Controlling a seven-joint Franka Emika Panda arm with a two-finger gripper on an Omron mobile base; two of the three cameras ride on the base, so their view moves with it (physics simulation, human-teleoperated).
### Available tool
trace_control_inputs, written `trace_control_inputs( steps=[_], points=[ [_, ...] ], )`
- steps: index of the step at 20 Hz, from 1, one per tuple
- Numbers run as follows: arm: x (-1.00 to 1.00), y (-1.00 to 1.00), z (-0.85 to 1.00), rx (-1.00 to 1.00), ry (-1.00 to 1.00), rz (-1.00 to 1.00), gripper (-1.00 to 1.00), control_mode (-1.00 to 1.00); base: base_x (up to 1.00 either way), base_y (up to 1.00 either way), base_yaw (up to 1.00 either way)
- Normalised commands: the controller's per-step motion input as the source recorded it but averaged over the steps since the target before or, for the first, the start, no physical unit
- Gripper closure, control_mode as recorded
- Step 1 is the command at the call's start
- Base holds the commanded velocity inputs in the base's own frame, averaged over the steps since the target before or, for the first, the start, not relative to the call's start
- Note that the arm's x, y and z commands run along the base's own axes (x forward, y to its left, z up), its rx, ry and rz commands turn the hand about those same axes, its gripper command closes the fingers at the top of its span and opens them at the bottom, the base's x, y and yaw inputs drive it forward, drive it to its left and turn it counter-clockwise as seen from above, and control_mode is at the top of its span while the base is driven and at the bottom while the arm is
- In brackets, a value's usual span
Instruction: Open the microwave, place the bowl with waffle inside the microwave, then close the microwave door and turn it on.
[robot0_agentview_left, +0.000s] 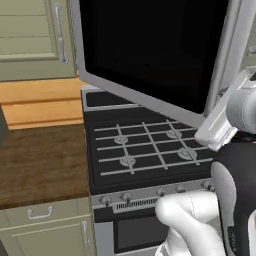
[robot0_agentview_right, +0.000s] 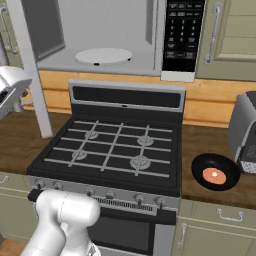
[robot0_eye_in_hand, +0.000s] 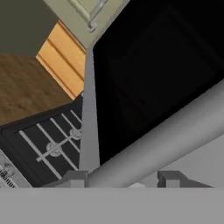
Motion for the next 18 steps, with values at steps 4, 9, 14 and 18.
trace_control_inputs(
  steps=[4,9,14,18],
  points=[
    [-1.00,0.63,0.00,-0.27,-0.01,0.03,-1.00,-1.00,0.00,0.00,0.00],
    [-1.00,-0.67,0.00,0.09,-0.17,0.15,-1.00,-1.00,0.00,0.00,0.00],
    [-1.00,-1.00,0.09,0.22,-0.10,0.07,-1.00,-1.00,0.00,0.00,0.00],
    [-0.60,-0.74,0.07,0.14,0.02,0.19,-1.00,-1.00,0.00,0.00,0.00]
  ],
)
